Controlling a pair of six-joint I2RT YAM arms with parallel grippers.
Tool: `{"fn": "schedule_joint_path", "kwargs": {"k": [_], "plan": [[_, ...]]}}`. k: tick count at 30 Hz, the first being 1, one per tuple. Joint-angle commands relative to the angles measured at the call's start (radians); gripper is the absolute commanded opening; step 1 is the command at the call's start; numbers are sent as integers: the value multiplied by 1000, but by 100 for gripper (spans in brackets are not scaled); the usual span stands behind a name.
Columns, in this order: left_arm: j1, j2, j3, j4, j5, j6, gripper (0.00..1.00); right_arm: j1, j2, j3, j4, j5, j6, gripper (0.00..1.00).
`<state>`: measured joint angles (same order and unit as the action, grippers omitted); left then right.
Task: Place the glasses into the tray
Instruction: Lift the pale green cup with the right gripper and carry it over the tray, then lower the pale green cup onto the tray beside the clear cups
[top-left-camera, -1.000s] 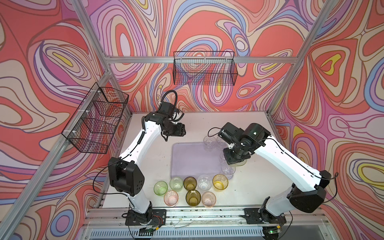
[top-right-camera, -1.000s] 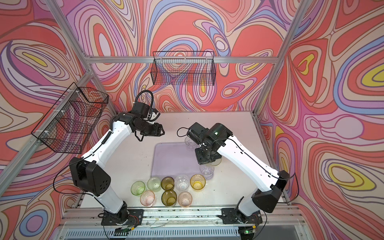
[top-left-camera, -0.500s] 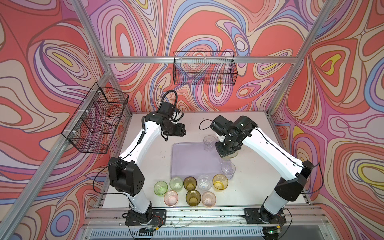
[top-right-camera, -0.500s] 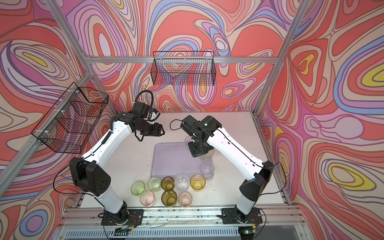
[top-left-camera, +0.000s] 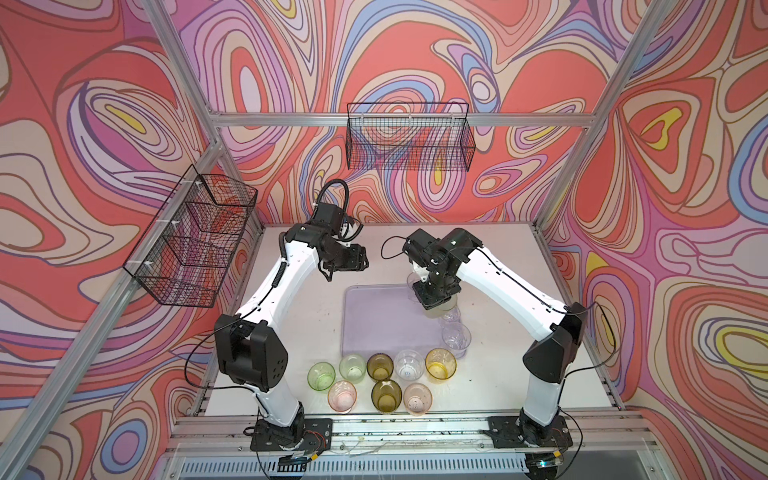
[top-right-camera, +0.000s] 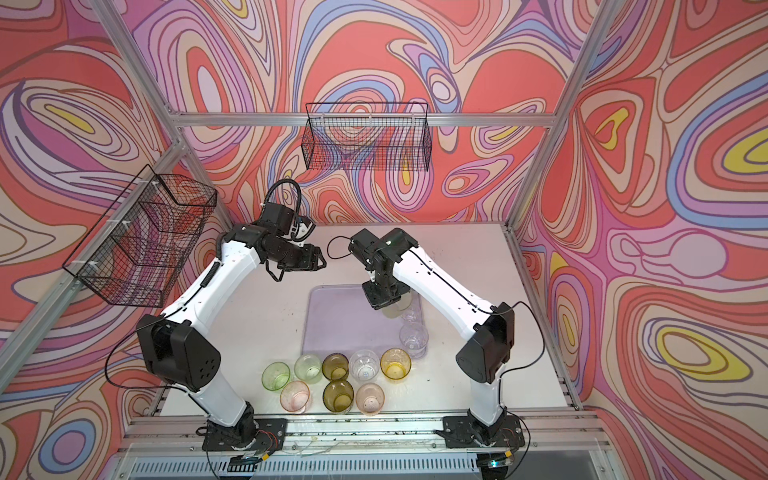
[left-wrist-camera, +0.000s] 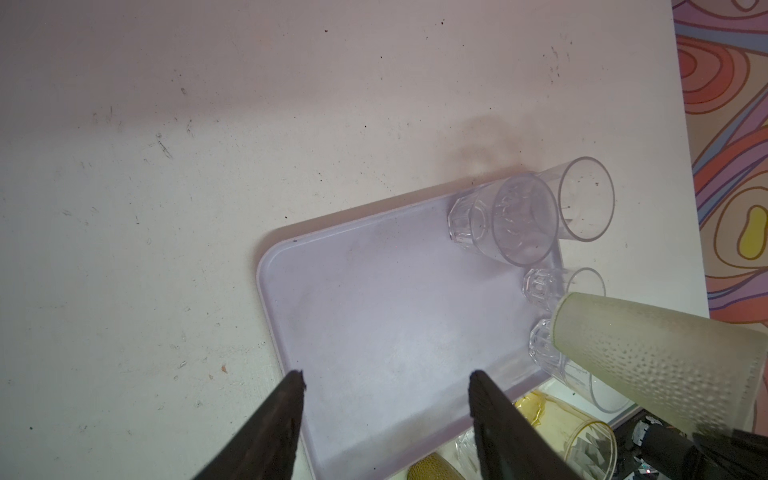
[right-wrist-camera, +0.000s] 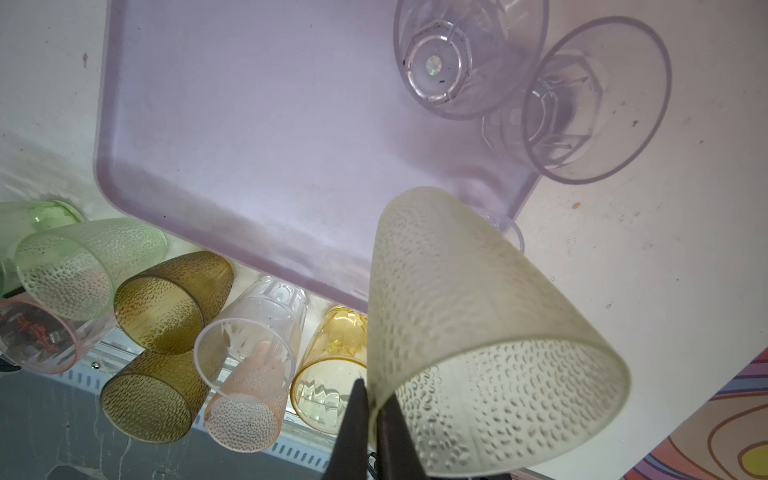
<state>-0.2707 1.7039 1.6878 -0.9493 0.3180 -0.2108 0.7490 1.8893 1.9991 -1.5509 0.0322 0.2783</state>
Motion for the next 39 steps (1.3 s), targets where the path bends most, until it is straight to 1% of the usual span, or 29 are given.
{"fn": "schedule_joint_path", "kwargs": {"k": [1, 6, 14, 24, 39], "plan": [[29, 10, 26, -15, 30, -8, 67, -13, 29, 30, 40, -26, -42, 0], [50, -1, 16, -3, 42, -15, 66, -19, 77, 37, 49, -33, -62, 0], [50, 3, 15, -6, 52, -12, 66, -25, 139, 47, 58, -33, -82, 0], [51, 2, 14, -8, 62, -7, 67, -27, 185, 33, 74, 0, -93, 0], [50, 5, 13, -6, 75, -11, 67, -27, 239, 44, 83, 14, -96, 0]]}}
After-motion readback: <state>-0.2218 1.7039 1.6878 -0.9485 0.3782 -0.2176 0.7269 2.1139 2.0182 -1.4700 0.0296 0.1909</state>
